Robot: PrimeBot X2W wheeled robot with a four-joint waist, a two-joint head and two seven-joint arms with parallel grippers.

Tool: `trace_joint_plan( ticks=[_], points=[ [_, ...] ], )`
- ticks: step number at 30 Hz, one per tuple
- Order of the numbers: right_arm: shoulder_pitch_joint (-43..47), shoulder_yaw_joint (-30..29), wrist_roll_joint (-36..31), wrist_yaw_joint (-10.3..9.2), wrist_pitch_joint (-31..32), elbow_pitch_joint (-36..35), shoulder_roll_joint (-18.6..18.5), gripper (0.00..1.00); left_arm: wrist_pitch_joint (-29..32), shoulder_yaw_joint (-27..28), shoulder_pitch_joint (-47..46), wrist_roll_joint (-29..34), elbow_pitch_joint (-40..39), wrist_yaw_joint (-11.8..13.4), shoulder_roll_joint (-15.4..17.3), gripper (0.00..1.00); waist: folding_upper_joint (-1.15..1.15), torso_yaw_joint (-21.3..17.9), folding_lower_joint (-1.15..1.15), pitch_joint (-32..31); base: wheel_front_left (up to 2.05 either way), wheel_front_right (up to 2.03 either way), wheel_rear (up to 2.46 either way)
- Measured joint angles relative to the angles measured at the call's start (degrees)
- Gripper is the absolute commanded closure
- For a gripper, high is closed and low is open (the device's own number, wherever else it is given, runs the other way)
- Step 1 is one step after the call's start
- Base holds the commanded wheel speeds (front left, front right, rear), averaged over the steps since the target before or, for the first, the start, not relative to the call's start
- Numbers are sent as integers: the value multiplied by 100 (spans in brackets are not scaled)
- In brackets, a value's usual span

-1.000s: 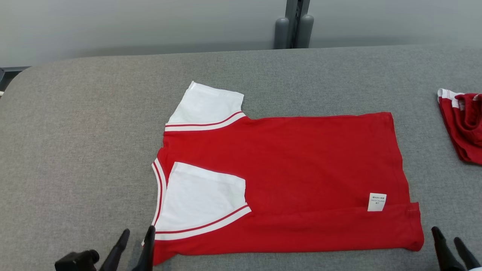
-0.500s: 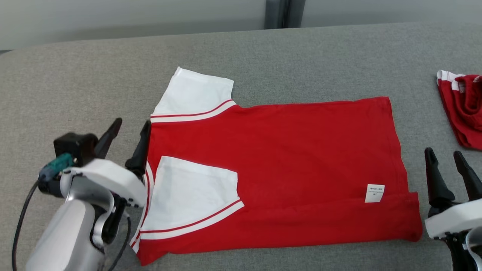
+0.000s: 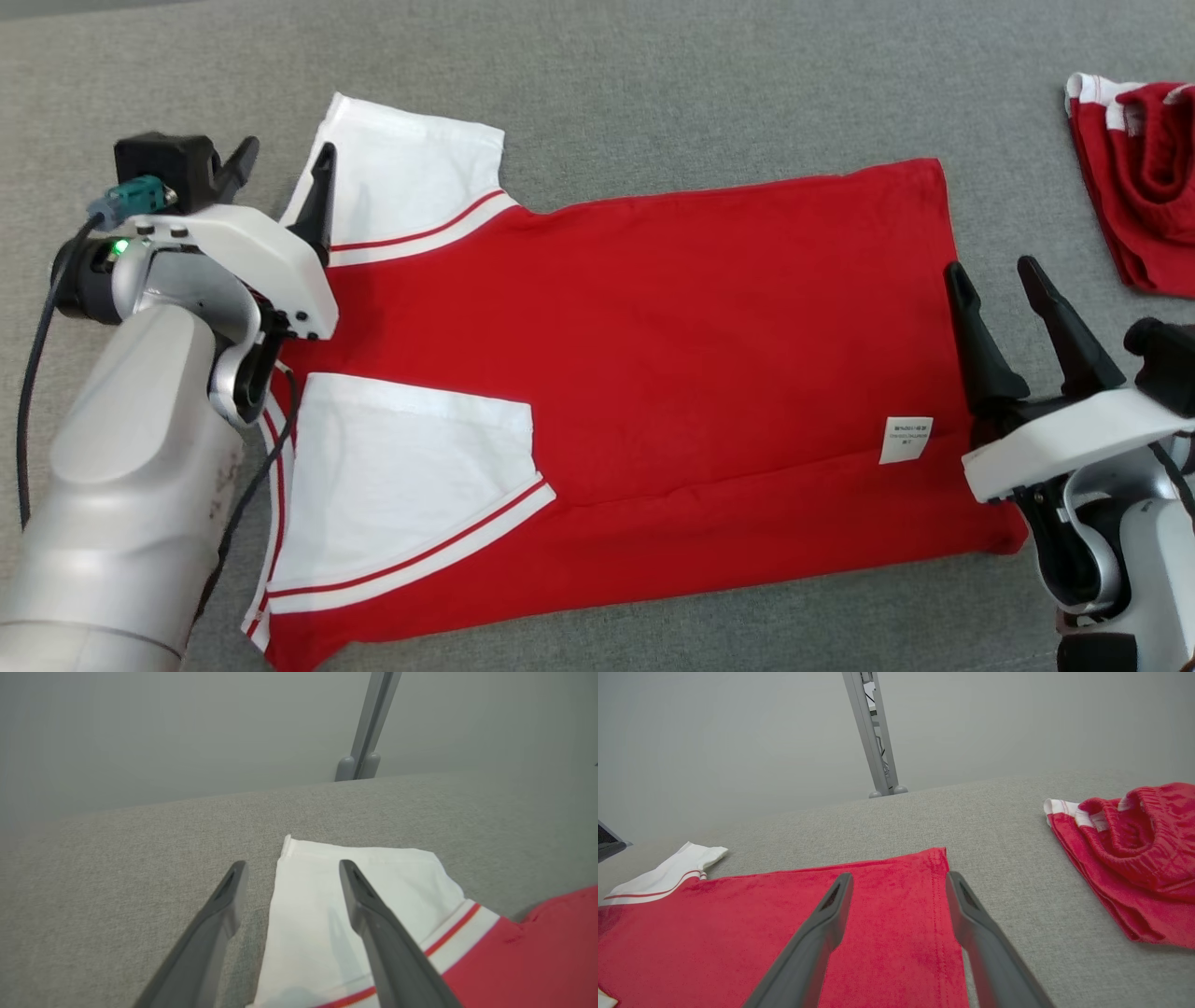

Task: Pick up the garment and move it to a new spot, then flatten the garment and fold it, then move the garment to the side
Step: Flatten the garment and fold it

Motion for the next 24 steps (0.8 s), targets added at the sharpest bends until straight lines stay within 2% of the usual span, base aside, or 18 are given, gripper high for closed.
trace_joint_plan(
  ticks=[7,11,21,22,23,24],
  points=[
    [-515,469,126,0,-69,25,-219,0,546,-212,-917,213,905,-52,180,0,0,-265,0,404,0,0,0],
    [-633,613,226,0,-129,79,-304,0,777,-266,-1376,241,1249,-52,163,0,0,-368,0,582,0,0,0],
    [-865,765,345,0,-199,141,-442,0,1015,-485,-1890,380,1898,-59,186,0,0,-545,0,736,0,0,0],
    [-887,773,349,0,-218,141,-449,0,1027,-572,-1923,457,1958,-102,197,3,0,-559,0,744,0,0,0],
    [-912,799,357,0,-227,140,-470,0,1113,-701,-2006,559,2072,-201,204,55,0,-585,0,757,0,0,0],
    [-923,809,361,0,-229,140,-474,0,1109,-737,-2034,567,2108,-219,204,74,0,-595,0,764,0,0,0]
  ],
)
